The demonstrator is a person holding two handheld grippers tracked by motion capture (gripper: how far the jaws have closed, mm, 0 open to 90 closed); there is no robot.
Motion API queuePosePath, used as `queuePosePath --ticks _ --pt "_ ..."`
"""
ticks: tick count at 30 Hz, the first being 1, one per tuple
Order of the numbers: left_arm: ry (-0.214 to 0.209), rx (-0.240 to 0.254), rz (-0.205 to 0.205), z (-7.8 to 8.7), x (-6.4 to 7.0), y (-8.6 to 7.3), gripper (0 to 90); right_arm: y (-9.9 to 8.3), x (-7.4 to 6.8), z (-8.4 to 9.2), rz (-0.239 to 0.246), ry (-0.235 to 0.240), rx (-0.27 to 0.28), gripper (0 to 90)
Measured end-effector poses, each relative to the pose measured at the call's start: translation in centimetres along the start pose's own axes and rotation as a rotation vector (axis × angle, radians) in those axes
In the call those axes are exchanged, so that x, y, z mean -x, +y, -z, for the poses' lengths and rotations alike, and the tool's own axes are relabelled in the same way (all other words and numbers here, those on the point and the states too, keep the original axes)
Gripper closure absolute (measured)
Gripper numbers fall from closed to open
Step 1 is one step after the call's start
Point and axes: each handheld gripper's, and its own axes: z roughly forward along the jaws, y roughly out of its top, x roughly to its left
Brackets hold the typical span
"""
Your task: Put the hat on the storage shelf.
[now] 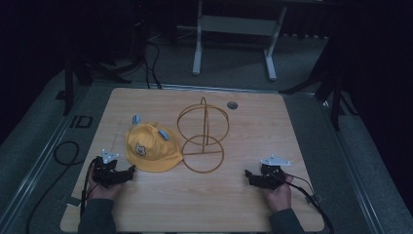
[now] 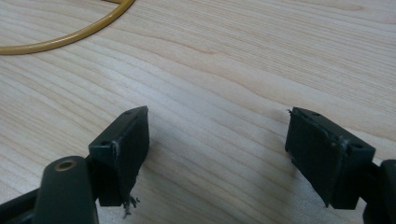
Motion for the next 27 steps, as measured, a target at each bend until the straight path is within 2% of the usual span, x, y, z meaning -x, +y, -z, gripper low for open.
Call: queuePosePath --ticks 12,16,20,22,27 --pt "-0.001 -0.013 0.002 0.2 -0.1 0.1 16.7 0.0 0.0 0.0 0.002 0.003 0.000 21.6" --pt "-0.004 -0.031 -0.001 0.5 0.1 0.3 24.4 0.0 0.0 0.0 0.002 0.003 0.000 21.5" --pt "-0.008 -0.050 -0.003 1.0 0.2 0.4 37.6 0.0 0.0 0.0 0.002 0.004 0.000 21.5" --pt "-0.006 -0.060 0.002 1.1 0.2 0.4 40.3 0.0 0.0 0.0 0.002 0.004 0.000 21.5" --pt "-0.033 -0.072 0.015 1.3 0.1 0.5 46.8 0.0 -0.1 0.0 -0.001 0.002 0.000 21.5"
